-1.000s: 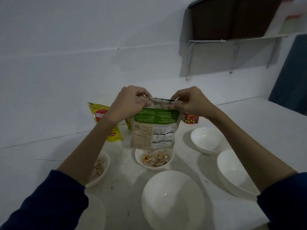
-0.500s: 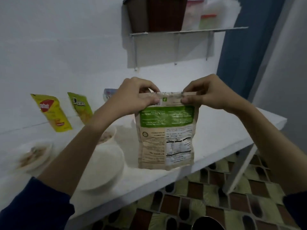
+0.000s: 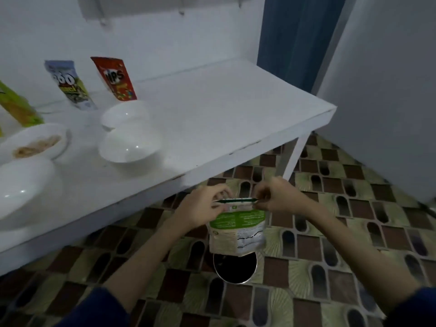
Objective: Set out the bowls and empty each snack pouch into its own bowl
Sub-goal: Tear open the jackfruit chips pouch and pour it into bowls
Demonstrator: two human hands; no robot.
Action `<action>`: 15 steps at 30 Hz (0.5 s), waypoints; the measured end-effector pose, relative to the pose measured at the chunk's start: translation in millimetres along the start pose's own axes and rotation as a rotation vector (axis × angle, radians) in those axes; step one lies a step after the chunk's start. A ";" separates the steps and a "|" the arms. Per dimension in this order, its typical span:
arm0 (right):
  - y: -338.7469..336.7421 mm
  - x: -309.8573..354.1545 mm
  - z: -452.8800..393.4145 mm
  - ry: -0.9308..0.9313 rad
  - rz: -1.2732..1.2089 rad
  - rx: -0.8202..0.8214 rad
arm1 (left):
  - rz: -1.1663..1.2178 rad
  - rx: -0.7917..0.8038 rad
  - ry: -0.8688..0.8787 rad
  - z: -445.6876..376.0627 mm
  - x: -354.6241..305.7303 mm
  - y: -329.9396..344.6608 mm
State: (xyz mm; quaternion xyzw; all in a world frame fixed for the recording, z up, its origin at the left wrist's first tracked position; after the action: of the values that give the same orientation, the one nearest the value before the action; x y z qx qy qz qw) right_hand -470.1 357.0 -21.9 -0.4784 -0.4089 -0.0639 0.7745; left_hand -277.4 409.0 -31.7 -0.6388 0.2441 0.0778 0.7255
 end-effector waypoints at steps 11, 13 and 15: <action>203.3 -236.9 -90.6 0.353 -0.031 0.091 | -0.003 0.125 -0.122 -61.1 119.7 263.5; 242.5 -284.1 -108.5 0.379 -0.035 0.099 | -0.010 0.153 -0.117 -72.4 149.5 315.9; 276.2 -320.8 -121.0 0.393 -0.027 0.100 | -0.024 0.191 -0.118 -79.6 176.1 367.0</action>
State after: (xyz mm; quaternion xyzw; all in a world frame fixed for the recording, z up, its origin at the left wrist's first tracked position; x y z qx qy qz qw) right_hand -476.3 314.7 -460.1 -0.4122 -0.2590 -0.1459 0.8613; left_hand -300.6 360.2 -442.9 -0.5638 0.1997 0.0828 0.7971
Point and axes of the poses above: each hand's wrist, its own z-axis away from the middle knuckle, its own y-axis out of the palm, x = y × z, the point moved 2 cm from there along -z, towards the middle knuckle, and after that the axes turned 12 degrees about -z, right-handed, at the moved point
